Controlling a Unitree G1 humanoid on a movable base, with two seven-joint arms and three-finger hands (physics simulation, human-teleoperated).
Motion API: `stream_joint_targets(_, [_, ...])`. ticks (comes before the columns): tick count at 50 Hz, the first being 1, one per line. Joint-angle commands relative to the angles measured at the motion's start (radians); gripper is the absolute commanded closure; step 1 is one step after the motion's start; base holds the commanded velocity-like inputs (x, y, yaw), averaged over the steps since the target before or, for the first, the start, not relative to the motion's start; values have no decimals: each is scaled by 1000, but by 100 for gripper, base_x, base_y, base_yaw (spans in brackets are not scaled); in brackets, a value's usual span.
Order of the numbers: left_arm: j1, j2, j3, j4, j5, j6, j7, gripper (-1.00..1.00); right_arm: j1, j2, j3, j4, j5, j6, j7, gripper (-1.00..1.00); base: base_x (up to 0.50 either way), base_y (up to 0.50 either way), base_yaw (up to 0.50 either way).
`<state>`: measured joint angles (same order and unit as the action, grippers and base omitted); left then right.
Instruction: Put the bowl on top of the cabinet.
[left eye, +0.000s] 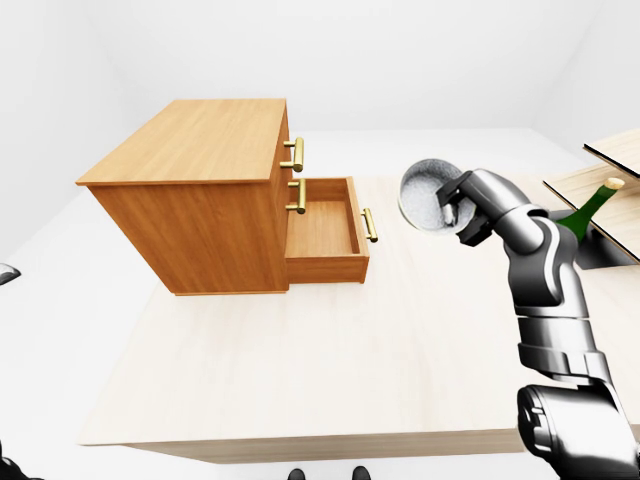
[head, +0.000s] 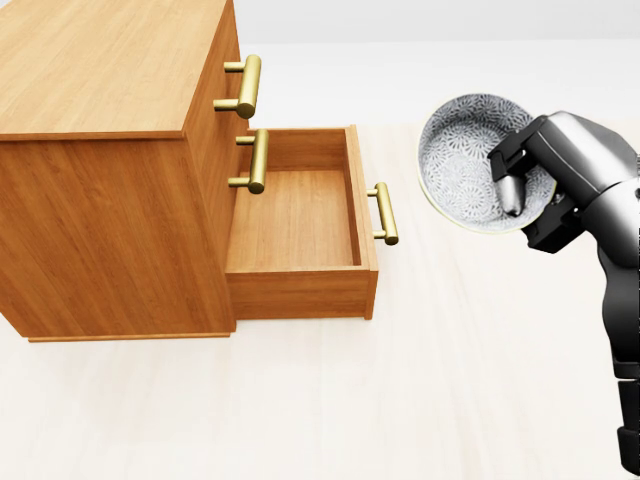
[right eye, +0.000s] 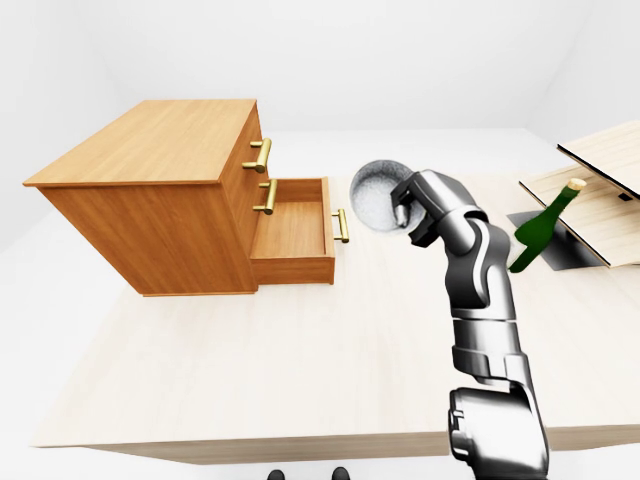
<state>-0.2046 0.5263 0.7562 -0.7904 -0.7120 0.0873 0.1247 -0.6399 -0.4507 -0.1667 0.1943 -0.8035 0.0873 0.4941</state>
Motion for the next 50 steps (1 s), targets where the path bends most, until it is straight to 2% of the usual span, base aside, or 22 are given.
stream_joint_targets(1, [0, -1, 1, 3, 1, 0, -2, -100, -147, 11, 22, 35, 114, 0, 90, 100, 0, 0, 0])
stream_joint_targets(18, [0, 6, 2, 1, -12, 0, 8, -100, -361, 38, 68, 197, 114, 0, 182, 100, 0, 0, 0])
stream_joint_targets(30, [0, 0, -4, 4, -4, 0, 2, -100, -538, 63, 102, 415, 105, 0, 164, 100, 0, 0, 0])
stream_joint_targets(50, [1, 5, 1, 1, -19, 0, 10, -100, -756, 107, 138, 695, 90, 0, 158, 100, 0, 0, 0])
